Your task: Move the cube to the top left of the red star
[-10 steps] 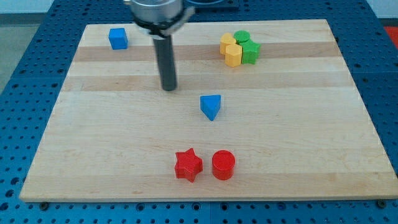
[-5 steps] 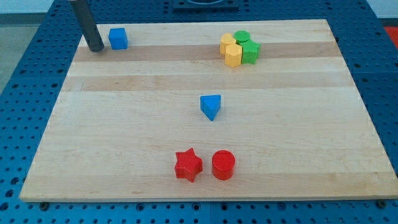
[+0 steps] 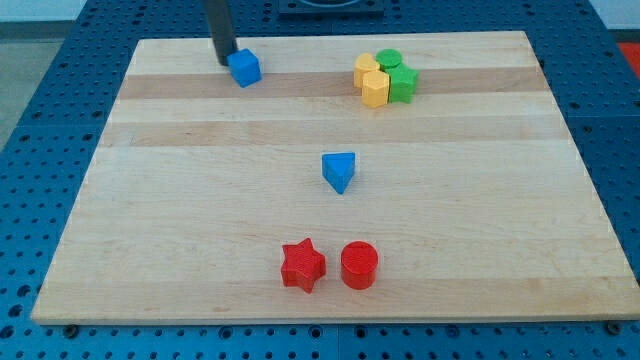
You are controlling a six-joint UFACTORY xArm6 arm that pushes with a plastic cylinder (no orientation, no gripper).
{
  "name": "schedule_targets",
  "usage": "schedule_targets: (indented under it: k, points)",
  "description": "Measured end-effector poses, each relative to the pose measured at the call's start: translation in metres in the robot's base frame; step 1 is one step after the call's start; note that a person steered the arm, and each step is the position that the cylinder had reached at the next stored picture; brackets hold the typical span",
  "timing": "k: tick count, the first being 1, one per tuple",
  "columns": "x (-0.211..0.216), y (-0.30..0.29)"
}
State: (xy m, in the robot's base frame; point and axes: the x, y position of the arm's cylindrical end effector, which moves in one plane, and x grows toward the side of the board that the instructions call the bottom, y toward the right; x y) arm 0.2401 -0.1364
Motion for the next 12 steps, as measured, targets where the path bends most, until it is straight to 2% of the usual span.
schedule_targets:
  k: [2,4,10,11,12]
  points:
    - [0.022,0.045]
    - [0.066,0.049]
    - [0.233,0.048]
    - [0.249,0.048]
    - [0.245,0.048]
